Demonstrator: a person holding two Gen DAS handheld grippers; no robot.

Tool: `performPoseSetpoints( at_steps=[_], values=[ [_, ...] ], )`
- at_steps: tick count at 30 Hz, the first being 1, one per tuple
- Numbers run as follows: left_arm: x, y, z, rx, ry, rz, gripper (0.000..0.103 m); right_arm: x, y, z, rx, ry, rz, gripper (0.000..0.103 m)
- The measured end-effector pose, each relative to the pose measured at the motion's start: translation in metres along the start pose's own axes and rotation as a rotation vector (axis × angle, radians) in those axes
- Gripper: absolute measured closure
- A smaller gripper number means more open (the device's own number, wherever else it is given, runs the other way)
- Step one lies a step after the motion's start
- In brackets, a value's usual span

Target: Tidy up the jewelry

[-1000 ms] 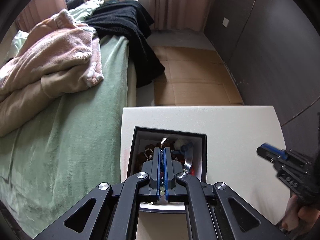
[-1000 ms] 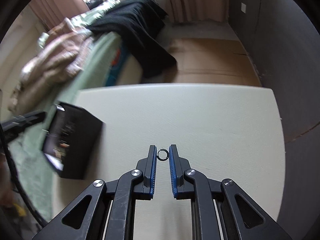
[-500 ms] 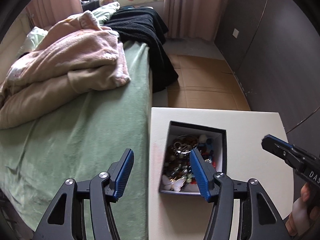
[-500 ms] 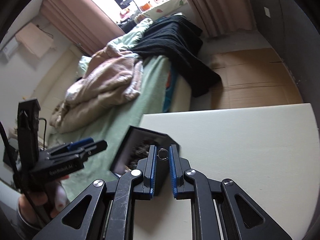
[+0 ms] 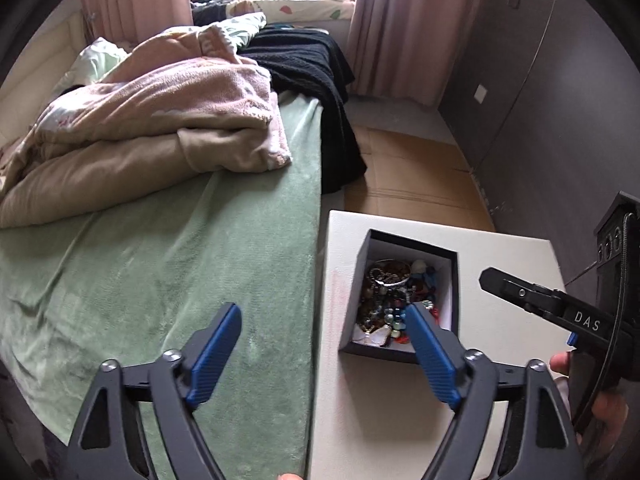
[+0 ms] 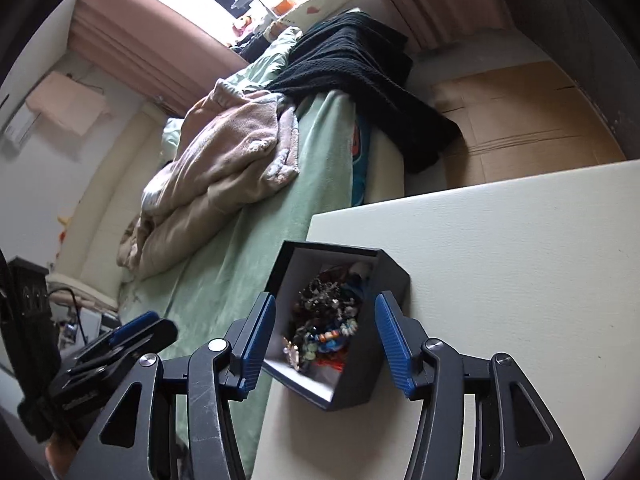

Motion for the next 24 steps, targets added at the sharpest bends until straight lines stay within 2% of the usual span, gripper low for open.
performPoseSetpoints(
  at_steps=[3,7,11,14,17,19,22,24],
  values=[
    [-0.001,0.004,0.002,0.003,0.031,0.033,0.017,-0.004,0.018,0.009,-0.007,-0.017,0.006,0.047],
    [0.003,0.008,0.017,-0.055,0.062,0.067,0.017,-0.011,0.045,0.024,-0.092,-0.046,0.034,0.039],
    [0.007,0.011,0.049,-0.105,0.033,0.084,0.016,-0.014,0.069,0.024,-0.154,-0.021,0.059,0.039],
    [0.005,0.018,0.064,-0.114,0.031,0.110,0.016,-0.017,0.087,0.019,-0.177,0.018,0.073,0.039],
    [-0.001,0.027,0.075,-0.122,0.027,0.106,0.016,-0.021,0.102,0.017,-0.240,0.042,0.098,0.039],
    [-0.004,0.036,0.080,-0.122,0.012,0.123,0.016,-0.022,0.106,0.020,-0.263,0.025,0.100,0.039],
    [-0.012,0.051,0.086,-0.163,-0.004,0.149,0.016,-0.024,0.115,0.022,-0.307,-0.016,0.136,0.038],
    [-0.017,0.060,0.087,-0.150,-0.012,0.168,0.015,-0.028,0.122,0.017,-0.324,-0.018,0.153,0.038]
  ],
)
Point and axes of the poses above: each gripper's, at about its wrist camera, not at the fingertips, and y roughly against the way its jaws point, z to its right, x to its top, the point moved 1 cm from there along -y, roughly the way its jaws point, and after that the axes turned 5 degrees about -y, right-handed, at the moved point
